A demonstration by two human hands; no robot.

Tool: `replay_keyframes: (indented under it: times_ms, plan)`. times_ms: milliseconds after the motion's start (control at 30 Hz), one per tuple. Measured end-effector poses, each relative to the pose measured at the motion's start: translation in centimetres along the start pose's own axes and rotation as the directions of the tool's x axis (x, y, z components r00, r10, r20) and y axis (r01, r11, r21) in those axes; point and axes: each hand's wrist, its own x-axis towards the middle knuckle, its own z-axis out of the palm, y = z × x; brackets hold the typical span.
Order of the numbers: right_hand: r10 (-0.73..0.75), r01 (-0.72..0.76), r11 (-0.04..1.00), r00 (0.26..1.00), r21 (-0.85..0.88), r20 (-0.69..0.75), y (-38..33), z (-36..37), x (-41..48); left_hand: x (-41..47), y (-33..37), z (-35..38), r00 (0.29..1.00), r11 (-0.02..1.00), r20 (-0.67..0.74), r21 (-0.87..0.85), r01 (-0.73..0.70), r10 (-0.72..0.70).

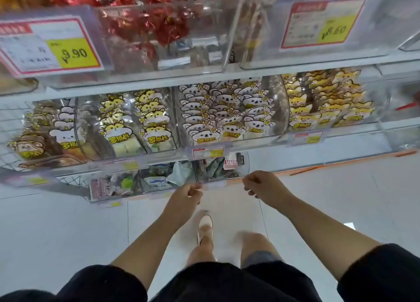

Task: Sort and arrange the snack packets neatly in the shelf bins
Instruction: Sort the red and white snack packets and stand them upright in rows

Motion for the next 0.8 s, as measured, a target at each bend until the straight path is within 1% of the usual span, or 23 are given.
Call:
replay_keyframes:
  times_ms: [167, 267, 333, 400, 467, 533, 600, 633, 733, 800]
  plan:
    - [-0.057, 0.056, 0.990, 0.998, -0.128, -0.007, 2.0, 0.2, 4.6, 3.2, -0.4, 2.1, 0.995, 0.997, -0.054, -0.004, -0.081, 0.080]
    - [-0.146, 0.127, 0.955, 0.988, -0.269, -0.053, 4.5, 0.6, 8.6, 6.6, -1.5, 4.5, 0.980, 0.984, -0.096, 0.072, -0.165, 0.171]
    - [-0.236, 0.190, 0.920, 0.967, -0.342, -0.098, 6.6, 1.0, 10.9, 9.3, -2.6, 6.6, 0.971, 0.976, -0.128, 0.100, -0.191, 0.203]
    - [-0.363, 0.281, 0.867, 0.922, -0.412, -0.135, 8.7, 1.4, 13.0, 12.3, -3.7, 8.6, 0.954, 0.960, -0.141, 0.129, -0.247, 0.264]
    - [-0.460, 0.349, 0.813, 0.876, -0.467, -0.145, 10.7, 1.9, 14.6, 14.9, -4.5, 10.5, 0.919, 0.920, -0.166, 0.231, -0.316, 0.357]
    - [-0.539, 0.413, 0.771, 0.829, -0.484, -0.151, 12.5, 2.6, 16.4, 17.4, -5.3, 12.0, 0.866, 0.854, -0.196, 0.362, -0.373, 0.461]
    - [-0.611, 0.475, 0.738, 0.772, -0.480, -0.175, 13.9, 3.2, 17.9, 19.3, -5.8, 13.1, 0.819, 0.768, -0.205, 0.521, -0.373, 0.536]
    - [-0.643, 0.505, 0.724, 0.740, -0.470, -0.196, 14.7, 3.4, 18.6, 20.1, -6.1, 13.5, 0.801, 0.742, -0.205, 0.553, -0.379, 0.563]
    - [-0.707, 0.566, 0.691, 0.659, -0.450, -0.257, 16.5, 3.9, 20.3, 21.3, -6.8, 14.6, 0.732, 0.716, -0.242, 0.539, -0.444, 0.636]
    - [-0.743, 0.604, 0.661, 0.611, -0.444, -0.274, 17.2, 4.0, 21.1, 21.8, -7.1, 15.0, 0.689, 0.685, -0.255, 0.559, -0.467, 0.678]
